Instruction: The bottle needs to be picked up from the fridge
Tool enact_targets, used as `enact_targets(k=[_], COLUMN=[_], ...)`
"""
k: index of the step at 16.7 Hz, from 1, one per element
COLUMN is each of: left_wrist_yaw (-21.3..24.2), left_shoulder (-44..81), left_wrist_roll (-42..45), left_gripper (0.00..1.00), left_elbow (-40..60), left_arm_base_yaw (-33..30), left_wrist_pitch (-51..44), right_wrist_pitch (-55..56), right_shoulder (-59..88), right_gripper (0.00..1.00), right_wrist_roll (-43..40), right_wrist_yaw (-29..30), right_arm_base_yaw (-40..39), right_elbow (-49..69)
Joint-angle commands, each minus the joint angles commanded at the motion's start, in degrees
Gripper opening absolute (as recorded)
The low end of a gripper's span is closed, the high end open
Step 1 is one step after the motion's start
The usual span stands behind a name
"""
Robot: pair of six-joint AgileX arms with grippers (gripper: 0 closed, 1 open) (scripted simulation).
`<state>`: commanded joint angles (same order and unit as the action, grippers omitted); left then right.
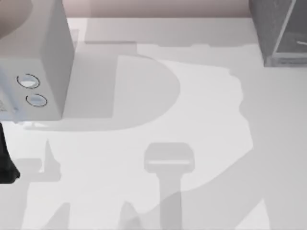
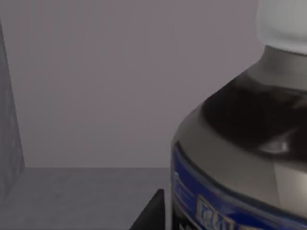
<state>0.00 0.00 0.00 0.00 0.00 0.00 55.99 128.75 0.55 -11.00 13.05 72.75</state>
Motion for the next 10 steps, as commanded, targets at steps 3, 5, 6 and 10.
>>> enact_targets(k=[3,5,6,10], left_wrist_yaw=[0.0,0.0,0.0,0.0], left_shoulder=[0.0,0.0,0.0,0.0], left_wrist_roll=[0.0,0.0,0.0,0.0], left_gripper=[1.0,1.0,1.0,1.0], left_elbow=[0.0,0.0,0.0,0.0], left_arm_base_yaw=[0.0,0.0,0.0,0.0], left_wrist_pitch=[0.0,0.0,0.0,0.0], right_wrist_pitch=[0.0,-0.2,-0.8,-6.6], right_shoulder=[0.0,-0.3,-0.9,-4.9], right_gripper=[0.0,0.0,0.0,0.0], right_wrist_roll=[0.0,0.1,0.1,0.2], right_wrist_yaw=[0.0,0.0,-0.1,-0.1], right_arm_base_yaw=[0.0,0.2,0.1,0.1], right_elbow=[0.0,0.1,0.3,1.8])
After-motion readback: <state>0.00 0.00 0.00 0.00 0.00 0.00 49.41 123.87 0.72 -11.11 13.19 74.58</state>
